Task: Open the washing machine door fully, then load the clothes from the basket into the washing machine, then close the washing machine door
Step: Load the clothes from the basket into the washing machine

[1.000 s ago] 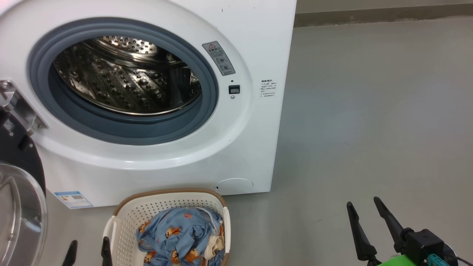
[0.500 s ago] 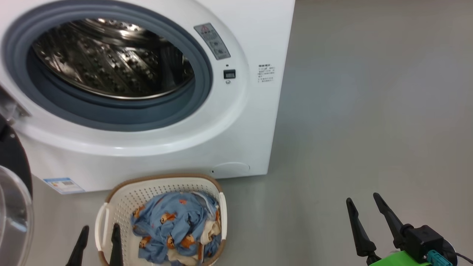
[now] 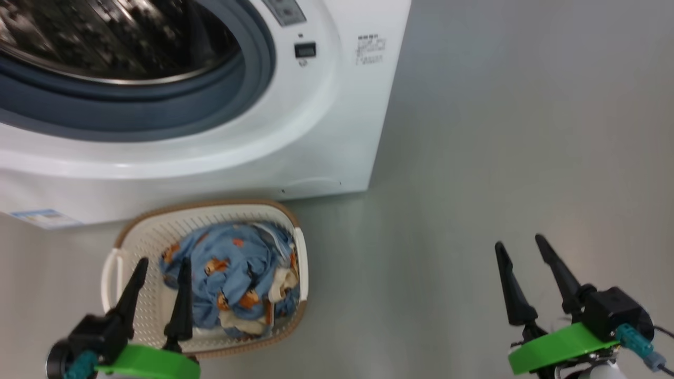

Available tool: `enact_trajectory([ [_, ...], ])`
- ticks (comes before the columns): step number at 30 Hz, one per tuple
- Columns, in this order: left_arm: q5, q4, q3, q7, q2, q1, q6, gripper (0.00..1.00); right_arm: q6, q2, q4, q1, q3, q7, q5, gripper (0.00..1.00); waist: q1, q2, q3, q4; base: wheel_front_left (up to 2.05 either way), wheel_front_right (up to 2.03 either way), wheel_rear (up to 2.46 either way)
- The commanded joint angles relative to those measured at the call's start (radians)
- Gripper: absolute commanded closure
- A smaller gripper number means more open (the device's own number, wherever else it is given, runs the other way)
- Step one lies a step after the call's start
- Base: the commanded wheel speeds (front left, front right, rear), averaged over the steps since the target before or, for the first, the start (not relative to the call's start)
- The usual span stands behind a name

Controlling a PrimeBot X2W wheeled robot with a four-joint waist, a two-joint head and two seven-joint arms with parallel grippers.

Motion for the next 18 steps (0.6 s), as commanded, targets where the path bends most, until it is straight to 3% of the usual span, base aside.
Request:
enact_trajectory([
  [1, -0.026, 0.005, 0.008, -0.005, 0.037, -0.053, -0.003, 0.0, 0.002, -0.004, -0.036, -0.032, 0.016, -0.007, 0.011, 0.0, 0.0, -0.0001, 0.115, -0.032, 0.0, 0.0, 0.0],
  [9, -0.141, 0.123, -0.063, -0.005, 0.098, -0.177, -0.003, 0.0, 0.002, -0.004, -0.054, -0.065, 0.015, -0.007, 0.02, 0.0, 0.0, -0.0001, 0.236, -0.058, 0.0, 0.0, 0.0],
  [18, -0.348, 0.296, -0.185, -0.005, 0.154, -0.332, -0.003, 0.0, 0.002, -0.004, -0.08, -0.103, 0.032, -0.007, 0.062, 0.0, 0.0, -0.0001, 0.361, -0.103, 0.0, 0.0, 0.0],
])
